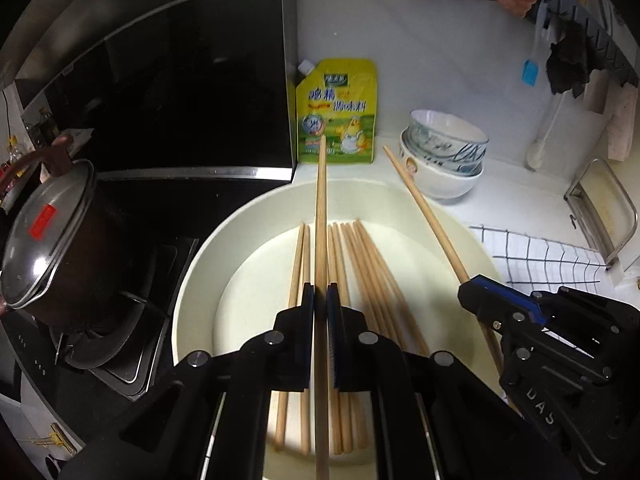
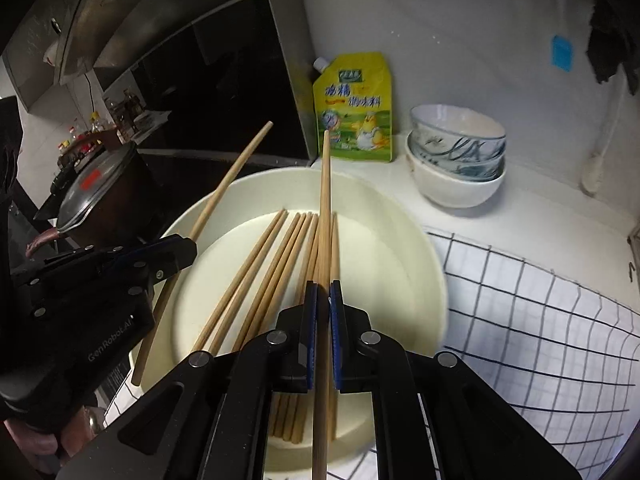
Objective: Organize utensils
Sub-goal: 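Carry the chopsticks into the white dish and open the right tool while the left tool releases its own, then withdraw both open tools up and away from the white dish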
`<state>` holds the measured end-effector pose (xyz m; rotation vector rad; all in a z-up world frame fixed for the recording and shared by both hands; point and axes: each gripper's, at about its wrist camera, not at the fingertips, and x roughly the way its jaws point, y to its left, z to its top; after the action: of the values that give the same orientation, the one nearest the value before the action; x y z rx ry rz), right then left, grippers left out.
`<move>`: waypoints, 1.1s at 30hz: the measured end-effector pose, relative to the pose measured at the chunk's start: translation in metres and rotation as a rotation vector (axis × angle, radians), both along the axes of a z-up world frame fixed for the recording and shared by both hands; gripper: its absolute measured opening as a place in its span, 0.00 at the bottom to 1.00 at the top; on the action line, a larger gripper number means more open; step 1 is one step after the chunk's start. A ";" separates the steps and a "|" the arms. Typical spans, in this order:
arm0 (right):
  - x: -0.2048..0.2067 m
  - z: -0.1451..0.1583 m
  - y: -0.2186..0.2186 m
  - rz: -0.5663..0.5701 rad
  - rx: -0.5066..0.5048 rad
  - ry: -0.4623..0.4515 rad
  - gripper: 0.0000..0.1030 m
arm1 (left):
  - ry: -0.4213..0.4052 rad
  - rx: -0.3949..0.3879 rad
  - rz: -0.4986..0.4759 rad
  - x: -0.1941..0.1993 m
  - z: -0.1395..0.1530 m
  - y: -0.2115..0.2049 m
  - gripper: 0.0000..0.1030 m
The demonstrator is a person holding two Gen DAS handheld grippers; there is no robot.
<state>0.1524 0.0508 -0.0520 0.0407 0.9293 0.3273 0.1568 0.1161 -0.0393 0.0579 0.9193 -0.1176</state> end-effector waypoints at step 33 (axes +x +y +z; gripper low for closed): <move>-0.045 0.011 -0.052 -0.137 -0.038 -0.036 0.42 | -0.095 0.001 0.092 -0.035 0.013 0.012 0.93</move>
<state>0.1073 -0.0011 -0.0408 0.0634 0.8923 0.1826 0.1222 0.1278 -0.0266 0.0217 0.8256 -0.0283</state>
